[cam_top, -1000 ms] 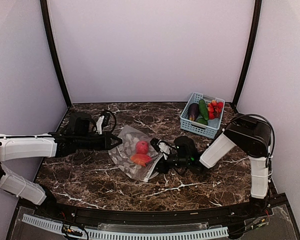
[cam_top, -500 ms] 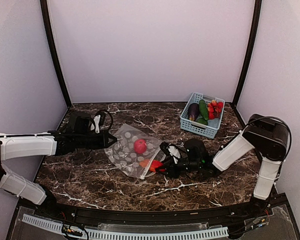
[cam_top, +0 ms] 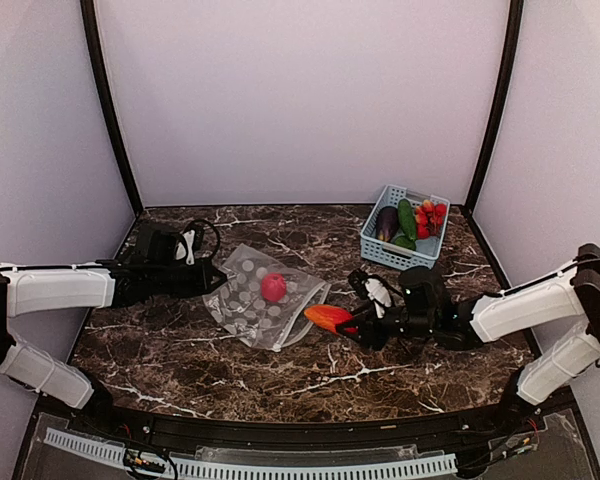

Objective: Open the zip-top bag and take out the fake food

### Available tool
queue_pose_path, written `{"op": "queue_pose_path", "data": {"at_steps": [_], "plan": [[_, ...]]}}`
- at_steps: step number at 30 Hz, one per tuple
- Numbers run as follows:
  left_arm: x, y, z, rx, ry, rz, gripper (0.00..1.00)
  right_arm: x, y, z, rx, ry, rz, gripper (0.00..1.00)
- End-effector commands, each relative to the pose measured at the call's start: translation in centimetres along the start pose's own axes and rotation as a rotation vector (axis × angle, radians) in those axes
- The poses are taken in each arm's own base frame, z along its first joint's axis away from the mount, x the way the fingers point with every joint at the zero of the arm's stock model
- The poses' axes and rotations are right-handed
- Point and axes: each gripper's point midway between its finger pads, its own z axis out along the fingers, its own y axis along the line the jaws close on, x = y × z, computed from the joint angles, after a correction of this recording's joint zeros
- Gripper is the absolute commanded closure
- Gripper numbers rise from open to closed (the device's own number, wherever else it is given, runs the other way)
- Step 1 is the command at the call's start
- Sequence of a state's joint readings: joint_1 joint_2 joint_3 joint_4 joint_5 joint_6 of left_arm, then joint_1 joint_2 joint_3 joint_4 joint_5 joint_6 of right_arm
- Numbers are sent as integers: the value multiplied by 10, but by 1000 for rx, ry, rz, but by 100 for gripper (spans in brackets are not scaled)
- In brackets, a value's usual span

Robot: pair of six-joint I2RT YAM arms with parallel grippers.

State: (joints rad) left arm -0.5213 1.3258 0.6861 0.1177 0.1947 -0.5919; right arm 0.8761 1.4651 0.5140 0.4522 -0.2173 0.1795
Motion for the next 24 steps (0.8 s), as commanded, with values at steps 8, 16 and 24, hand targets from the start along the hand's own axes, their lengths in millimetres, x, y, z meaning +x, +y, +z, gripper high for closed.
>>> {"op": "queue_pose_path", "data": {"at_steps": [8,16,24], "plan": [[1,2,0,16,-7,-23,99,-48,-106,-78,363,-108,132,84],[3,2,1,24,-7,-31,99,-108,-193,-109,558,-193,162,83],[4,5,-1,20,-9,-28,99,-132,-253,-103,582,-186,154,79]]}}
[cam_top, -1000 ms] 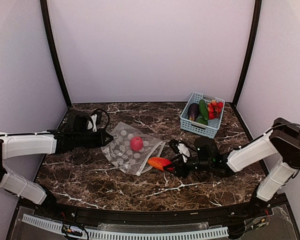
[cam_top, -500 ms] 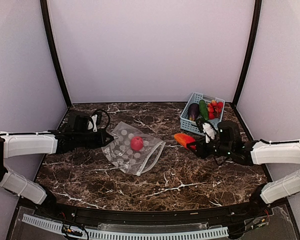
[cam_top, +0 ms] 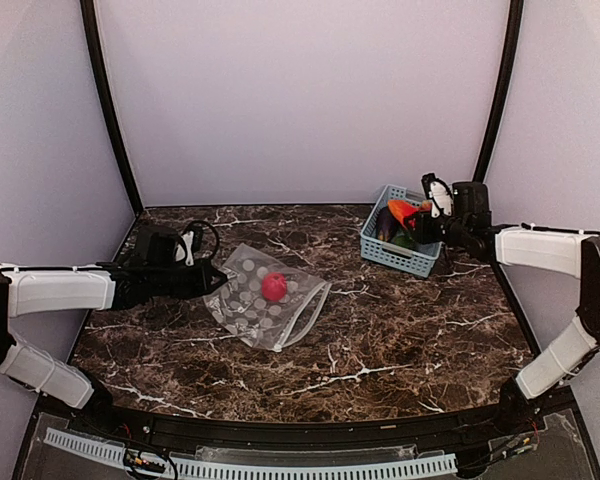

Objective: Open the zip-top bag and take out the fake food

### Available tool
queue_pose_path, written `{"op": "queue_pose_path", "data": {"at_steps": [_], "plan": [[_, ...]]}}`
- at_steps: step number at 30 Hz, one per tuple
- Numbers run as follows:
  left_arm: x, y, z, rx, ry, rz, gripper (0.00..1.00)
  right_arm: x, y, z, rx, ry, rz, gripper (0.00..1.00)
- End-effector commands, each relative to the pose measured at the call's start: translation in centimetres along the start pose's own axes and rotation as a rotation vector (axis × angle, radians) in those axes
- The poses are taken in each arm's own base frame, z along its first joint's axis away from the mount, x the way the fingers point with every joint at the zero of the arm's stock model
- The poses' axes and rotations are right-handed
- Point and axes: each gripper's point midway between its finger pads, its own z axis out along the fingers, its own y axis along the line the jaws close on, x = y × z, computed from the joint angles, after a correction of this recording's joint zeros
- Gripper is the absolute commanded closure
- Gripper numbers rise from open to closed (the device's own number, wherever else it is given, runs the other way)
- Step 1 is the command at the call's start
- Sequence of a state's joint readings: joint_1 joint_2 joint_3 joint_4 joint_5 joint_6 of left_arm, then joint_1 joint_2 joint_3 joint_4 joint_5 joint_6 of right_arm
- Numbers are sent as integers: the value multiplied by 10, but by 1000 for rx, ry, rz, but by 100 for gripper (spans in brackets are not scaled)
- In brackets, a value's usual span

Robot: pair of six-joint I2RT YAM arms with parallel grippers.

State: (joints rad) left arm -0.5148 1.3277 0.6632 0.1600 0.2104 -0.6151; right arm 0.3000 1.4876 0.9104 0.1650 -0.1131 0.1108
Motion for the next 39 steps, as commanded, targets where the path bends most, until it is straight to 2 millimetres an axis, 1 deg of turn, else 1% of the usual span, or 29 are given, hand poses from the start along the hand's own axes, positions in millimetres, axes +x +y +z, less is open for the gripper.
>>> {"op": "queue_pose_path", "data": {"at_steps": [1,5,8,12,13,14,17,18,21,24,26,28,30,32,36,39], "plan": [[2,4,-3,2,-2,-5,99,-8,-10,21,-23,15,-38,78],[1,4,-2,6,-5,-9,99,1,-11,42,-60,54,-53,78],[1,5,-1,7,-2,-10,99,12,-11,53,-75,78,-58,77],[1,6,-1,5,-1,-10,99,22,-14,66,-75,109,-60,69],[1,6,-1,5,0,-10,99,24,-14,68,-77,116,-59,66],[1,6,-1,5,1,-10,99,24,-13,69,-90,115,-58,61],[2,6,0,7,5,-10,99,21,-10,68,-112,101,-76,40],[2,5,-1,7,4,-11,99,20,-9,68,-115,98,-75,36],[1,4,-1,11,6,-10,99,13,-8,64,-117,82,-74,29],[1,3,-1,15,5,-9,99,2,-2,55,-135,59,-77,31],[1,3,-2,16,7,-10,99,-5,11,44,-182,30,-85,33],[1,2,-2,18,8,-10,99,-6,27,32,-216,4,-88,33],[1,2,-2,18,6,-10,99,0,50,20,-278,3,-89,35],[1,2,-3,19,6,-12,99,16,75,9,-343,18,-95,36],[2,2,-4,22,5,-15,99,58,127,-8,-472,65,-107,38],[3,2,-4,20,8,-16,99,85,159,-21,-553,83,-98,41]]}}
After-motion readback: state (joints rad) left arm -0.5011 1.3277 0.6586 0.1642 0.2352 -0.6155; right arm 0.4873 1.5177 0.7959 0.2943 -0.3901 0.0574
